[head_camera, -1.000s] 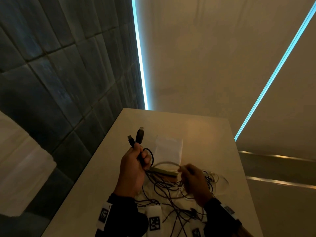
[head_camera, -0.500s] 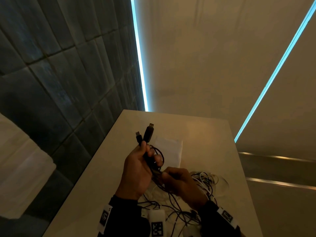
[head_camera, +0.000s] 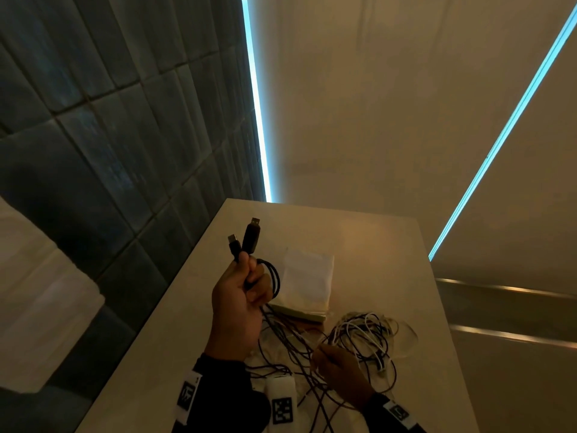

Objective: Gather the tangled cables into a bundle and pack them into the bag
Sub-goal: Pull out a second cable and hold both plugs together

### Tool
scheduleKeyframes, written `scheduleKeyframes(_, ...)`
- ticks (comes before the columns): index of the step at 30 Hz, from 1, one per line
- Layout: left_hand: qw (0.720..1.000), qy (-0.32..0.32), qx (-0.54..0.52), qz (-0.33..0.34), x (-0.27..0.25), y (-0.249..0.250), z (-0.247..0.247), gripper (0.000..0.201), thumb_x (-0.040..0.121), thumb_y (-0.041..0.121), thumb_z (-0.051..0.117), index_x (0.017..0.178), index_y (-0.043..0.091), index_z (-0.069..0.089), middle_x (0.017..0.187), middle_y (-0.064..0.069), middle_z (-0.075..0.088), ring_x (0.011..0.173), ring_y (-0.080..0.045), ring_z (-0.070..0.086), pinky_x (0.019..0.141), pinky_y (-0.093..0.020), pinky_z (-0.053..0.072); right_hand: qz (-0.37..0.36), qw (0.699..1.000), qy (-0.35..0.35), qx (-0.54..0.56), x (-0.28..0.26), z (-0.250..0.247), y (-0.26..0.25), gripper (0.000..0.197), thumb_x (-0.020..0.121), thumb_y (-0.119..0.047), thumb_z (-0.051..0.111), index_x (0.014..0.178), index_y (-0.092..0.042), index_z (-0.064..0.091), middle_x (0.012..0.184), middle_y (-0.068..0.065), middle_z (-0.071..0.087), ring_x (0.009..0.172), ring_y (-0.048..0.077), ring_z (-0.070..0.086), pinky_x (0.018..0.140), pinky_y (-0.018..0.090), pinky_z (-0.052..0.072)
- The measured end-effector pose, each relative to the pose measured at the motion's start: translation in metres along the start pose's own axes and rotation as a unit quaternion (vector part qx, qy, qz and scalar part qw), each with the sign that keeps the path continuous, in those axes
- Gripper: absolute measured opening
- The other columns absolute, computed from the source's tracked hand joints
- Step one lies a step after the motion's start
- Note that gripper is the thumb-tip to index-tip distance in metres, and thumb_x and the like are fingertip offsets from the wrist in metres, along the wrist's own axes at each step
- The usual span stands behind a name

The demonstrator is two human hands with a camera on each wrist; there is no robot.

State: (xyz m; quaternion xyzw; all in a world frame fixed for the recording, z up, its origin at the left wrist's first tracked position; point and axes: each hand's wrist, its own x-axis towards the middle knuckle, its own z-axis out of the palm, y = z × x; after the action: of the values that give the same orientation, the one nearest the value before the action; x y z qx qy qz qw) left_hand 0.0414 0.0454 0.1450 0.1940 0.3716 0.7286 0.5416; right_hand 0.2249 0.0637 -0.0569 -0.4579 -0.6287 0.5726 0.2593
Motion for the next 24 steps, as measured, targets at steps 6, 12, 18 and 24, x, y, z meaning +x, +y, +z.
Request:
scheduleKeyframes(6, 0.996, 0.049, 0.08, 0.006, 0.001, -0.004, -0.003, 0.033, 0.103, 0.024, 0.035, 0.074, 0.013, 0.043, 0.06, 0.004, 0.034, 0.046, -0.008, 0.029, 0.044, -0.021, 0.025, 0.089, 0.991, 0.095, 0.03, 0.003, -0.01, -0.01, 0.03, 0.094, -0.016, 0.056, 0.066, -0.008, 0.061, 0.053, -0.006, 0.046, 0.049, 0.011, 0.041, 0.05, 0.026, 0.035)
scheduleKeyframes(12, 0.991, 0.08, 0.107, -0.032, 0.001, -0.012, -0.004, 0.033, 0.104, 0.025, 0.035, 0.076, 0.012, 0.046, 0.07, -0.004, 0.049, 0.063, -0.019, 0.042, 0.055, -0.029, 0.029, -0.036, 0.97, 0.119, 0.209, 0.004, -0.017, -0.117, 0.018, 0.092, -0.013, 0.059, 0.085, 0.003, 0.06, 0.056, 0.002, 0.044, 0.045, 0.012, 0.032, 0.042, 0.022, 0.025)
scheduleKeyframes(18, 0.99, 0.042, 0.076, -0.11, 0.0, -0.012, 0.004, 0.03, 0.099, 0.028, 0.042, 0.076, 0.011, 0.049, 0.085, -0.012, 0.066, 0.073, -0.022, 0.057, 0.061, -0.033, 0.041, -0.174, 0.962, -0.001, 0.209, -0.012, -0.008, -0.171, 0.014, 0.092, -0.002, 0.057, 0.079, 0.004, 0.057, 0.057, 0.004, 0.048, 0.047, 0.012, 0.036, 0.045, 0.02, 0.032)
scheduleKeyframes(24, 0.988, -0.013, 0.04, -0.151, -0.003, -0.002, 0.005, 0.032, 0.1, 0.029, 0.04, 0.077, 0.009, 0.048, 0.075, -0.007, 0.054, 0.069, -0.025, 0.061, 0.067, -0.036, 0.05, -0.178, 0.963, -0.037, 0.197, -0.018, -0.005, -0.154, 0.012, 0.086, -0.006, 0.064, 0.074, -0.003, 0.063, 0.058, 0.0, 0.051, 0.051, 0.009, 0.041, 0.051, 0.021, 0.035)
